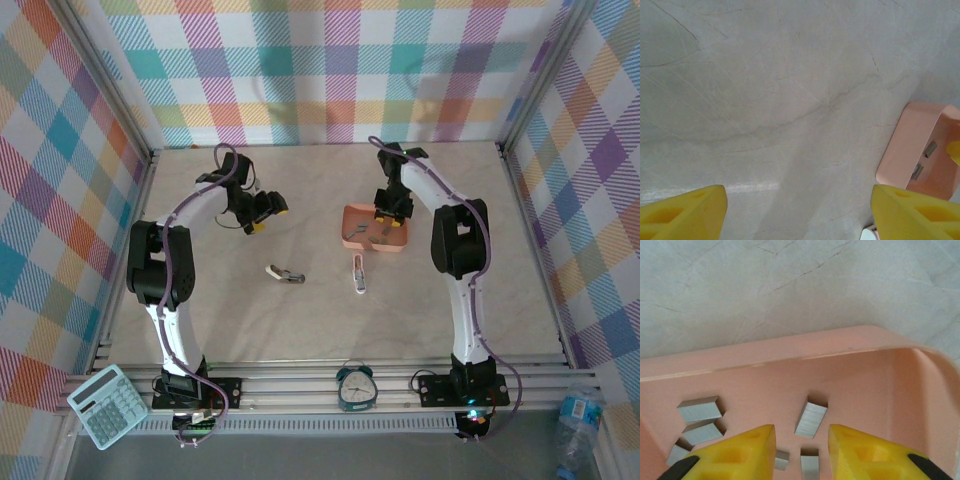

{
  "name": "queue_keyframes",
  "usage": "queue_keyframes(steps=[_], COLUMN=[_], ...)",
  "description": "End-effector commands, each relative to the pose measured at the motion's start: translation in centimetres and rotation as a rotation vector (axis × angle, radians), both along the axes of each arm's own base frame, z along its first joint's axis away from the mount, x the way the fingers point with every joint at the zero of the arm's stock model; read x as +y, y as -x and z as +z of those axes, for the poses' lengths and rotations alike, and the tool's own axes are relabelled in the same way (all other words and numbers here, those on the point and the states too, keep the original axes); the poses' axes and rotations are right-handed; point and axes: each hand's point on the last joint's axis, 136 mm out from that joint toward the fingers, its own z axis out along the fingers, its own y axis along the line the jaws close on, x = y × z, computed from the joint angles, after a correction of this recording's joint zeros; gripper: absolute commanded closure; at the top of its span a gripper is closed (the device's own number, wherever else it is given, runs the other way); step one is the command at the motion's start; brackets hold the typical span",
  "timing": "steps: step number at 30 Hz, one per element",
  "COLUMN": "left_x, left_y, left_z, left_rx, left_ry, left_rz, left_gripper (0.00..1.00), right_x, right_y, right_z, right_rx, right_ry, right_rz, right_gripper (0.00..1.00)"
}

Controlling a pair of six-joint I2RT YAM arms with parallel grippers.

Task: Load the staples into the stapler

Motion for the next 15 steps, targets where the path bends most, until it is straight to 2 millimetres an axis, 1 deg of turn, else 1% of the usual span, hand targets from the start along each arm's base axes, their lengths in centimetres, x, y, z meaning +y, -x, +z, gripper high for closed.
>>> queue_keyframes(steps=[1, 7, 12, 15], left_x=[-0.2, -0.2, -0.1, 0.0], left_y=[0.1, 0.2, 0.4, 0.4], left_z=[0.3, 0.1, 0.0, 0.1], left_rx=[0.016, 0.018, 0.018, 0.017], left_ry=[0.007, 0.008, 0.004, 0.0], left_rz=[-0.017, -0.014, -0.013, -0.015], left_gripper=[0.24, 0.24, 0.24, 0.24], right_x=[-0.3, -0.5, 0.1, 0.3], right_y=[0.5, 0.8, 0.1, 0.1], right_z=[-0.6, -1.5, -2.1, -2.5], right_rx=[0.042, 0.062, 0.048, 0.058], right_ry=[0.022, 0.034, 0.008, 0.001], right_rz=[-0.015, -0.009, -0.008, -0.011], right_gripper=[0.67, 0.66, 0.67, 0.68])
